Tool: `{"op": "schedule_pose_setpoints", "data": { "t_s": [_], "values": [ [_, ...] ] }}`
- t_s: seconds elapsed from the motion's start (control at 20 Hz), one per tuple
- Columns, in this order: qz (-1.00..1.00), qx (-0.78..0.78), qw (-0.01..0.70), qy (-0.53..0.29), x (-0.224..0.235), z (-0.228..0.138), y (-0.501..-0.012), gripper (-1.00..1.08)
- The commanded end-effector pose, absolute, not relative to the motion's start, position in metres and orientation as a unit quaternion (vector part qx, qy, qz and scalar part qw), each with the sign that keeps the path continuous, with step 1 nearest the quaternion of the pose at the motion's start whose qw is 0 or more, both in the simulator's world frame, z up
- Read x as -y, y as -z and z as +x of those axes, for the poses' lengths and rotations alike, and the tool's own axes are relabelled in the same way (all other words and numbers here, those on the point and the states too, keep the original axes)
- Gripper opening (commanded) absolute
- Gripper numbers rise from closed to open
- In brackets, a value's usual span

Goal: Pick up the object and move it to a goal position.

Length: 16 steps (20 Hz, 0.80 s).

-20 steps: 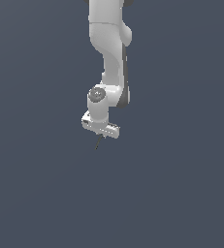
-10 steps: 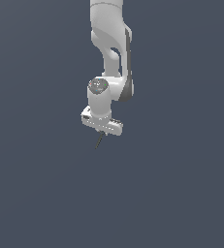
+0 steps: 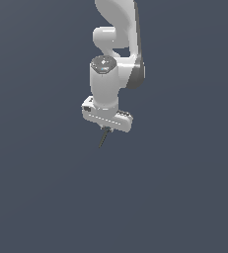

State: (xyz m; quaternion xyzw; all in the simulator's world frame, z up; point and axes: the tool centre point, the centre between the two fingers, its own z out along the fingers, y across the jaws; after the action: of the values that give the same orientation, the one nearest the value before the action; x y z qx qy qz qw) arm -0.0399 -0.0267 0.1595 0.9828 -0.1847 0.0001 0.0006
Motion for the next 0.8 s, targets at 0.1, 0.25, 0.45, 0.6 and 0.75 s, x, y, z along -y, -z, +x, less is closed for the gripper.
{"op": "schedule_pose_setpoints", "data": {
  "t_s": [0.1, 0.25, 0.45, 0.6, 0.75],
  "values": [
    [0.983, 0.185, 0.001, 0.000, 0.018, -0.025, -0.204, -1.00],
    [0.983, 0.185, 0.001, 0.000, 0.012, -0.015, -0.233, -1.00],
    [0.983, 0.185, 0.001, 0.000, 0.004, 0.000, -0.272, -1.00],
    [0.983, 0.184, 0.001, 0.000, -0.002, 0.009, -0.297, -1.00],
    [0.983, 0.184, 0.001, 0.000, -0.006, 0.018, -0.318, -1.00]
  ]
}}
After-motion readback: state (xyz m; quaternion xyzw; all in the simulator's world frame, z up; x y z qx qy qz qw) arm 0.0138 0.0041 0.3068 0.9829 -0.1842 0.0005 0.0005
